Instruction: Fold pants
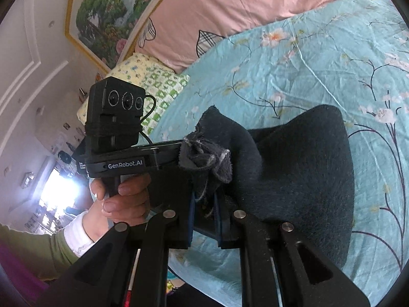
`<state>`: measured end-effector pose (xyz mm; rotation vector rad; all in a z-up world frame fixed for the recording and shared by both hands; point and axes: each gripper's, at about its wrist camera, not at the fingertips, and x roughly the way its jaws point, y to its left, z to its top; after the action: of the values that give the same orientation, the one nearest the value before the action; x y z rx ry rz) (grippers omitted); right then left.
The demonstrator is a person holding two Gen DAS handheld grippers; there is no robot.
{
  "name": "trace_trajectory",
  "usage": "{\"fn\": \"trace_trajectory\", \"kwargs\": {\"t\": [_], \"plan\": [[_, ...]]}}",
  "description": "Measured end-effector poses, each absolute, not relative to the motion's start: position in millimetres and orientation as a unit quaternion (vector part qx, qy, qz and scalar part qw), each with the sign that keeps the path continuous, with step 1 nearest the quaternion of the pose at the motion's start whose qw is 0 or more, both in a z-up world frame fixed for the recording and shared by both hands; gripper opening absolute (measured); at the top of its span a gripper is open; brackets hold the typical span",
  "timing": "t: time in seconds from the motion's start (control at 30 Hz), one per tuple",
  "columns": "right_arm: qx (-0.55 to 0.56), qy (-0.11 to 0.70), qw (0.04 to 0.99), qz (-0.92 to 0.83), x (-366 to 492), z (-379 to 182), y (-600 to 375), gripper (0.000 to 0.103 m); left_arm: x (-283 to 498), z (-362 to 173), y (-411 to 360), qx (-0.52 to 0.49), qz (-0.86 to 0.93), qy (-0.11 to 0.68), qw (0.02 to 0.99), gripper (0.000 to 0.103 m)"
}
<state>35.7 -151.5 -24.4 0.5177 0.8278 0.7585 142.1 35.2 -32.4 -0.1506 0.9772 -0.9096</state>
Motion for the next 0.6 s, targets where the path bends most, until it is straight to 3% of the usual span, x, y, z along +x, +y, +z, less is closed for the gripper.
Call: {"fn": "trace_trajectory", "kwargs": {"t": [0.33,0.6], "plan": [[0.182,0.421,0.819,0.344,38,-30,-130,0.017,137,-52,50,-0.082,-0.393,0.473,0.784,0.01],[0.168,0.429,0.815,0.352,34,-27,-118,0.038,125,-54,78,-0.112,-0.338,0.473,0.806,0.013]]}}
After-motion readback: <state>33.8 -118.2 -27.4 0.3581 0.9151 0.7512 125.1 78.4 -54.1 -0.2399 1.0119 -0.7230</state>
